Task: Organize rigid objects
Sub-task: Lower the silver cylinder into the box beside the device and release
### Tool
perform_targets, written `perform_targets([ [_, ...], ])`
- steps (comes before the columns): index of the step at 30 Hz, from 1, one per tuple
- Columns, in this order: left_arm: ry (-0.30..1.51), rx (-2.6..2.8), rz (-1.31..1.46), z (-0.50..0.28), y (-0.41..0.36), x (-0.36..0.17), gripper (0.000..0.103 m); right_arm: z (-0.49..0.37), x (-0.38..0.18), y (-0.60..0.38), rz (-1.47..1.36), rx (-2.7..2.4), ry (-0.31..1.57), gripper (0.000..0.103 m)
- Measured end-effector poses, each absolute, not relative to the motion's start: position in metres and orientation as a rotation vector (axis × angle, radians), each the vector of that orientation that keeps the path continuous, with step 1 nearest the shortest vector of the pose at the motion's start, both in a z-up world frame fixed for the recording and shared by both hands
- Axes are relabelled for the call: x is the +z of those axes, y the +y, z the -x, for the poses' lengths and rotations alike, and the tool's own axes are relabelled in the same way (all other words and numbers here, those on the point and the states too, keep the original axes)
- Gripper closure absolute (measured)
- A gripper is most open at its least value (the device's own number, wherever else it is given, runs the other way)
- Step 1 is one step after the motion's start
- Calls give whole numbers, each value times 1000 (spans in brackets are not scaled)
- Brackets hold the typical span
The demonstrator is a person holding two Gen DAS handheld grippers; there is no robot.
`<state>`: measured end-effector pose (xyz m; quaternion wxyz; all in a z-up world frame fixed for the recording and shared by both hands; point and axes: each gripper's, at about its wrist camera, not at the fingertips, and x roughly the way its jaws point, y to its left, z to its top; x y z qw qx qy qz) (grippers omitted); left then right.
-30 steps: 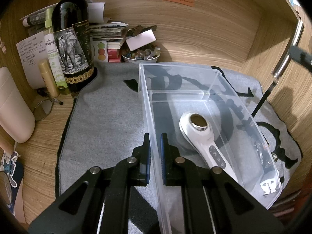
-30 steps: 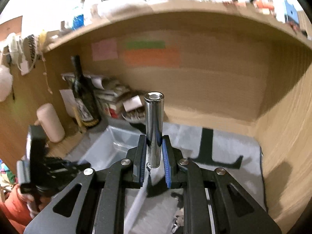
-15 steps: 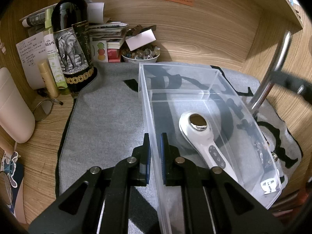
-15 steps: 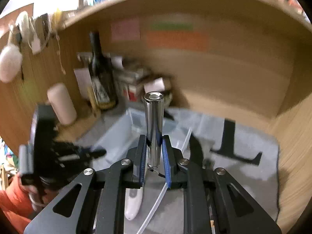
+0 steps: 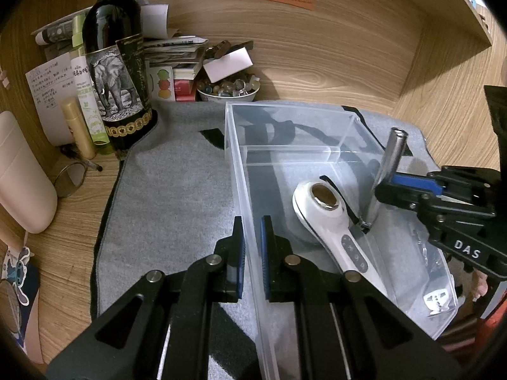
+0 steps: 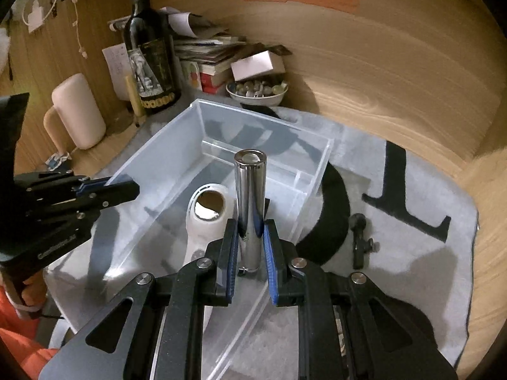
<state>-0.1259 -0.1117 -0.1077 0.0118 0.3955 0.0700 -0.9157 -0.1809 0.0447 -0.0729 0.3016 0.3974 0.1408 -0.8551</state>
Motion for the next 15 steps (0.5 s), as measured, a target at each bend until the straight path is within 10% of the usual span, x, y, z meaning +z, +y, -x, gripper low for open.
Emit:
perform_targets([
  [15, 219, -2857, -1233, 126, -111, -108, 94, 194, -76, 35, -1102, -2239, 361, 88],
])
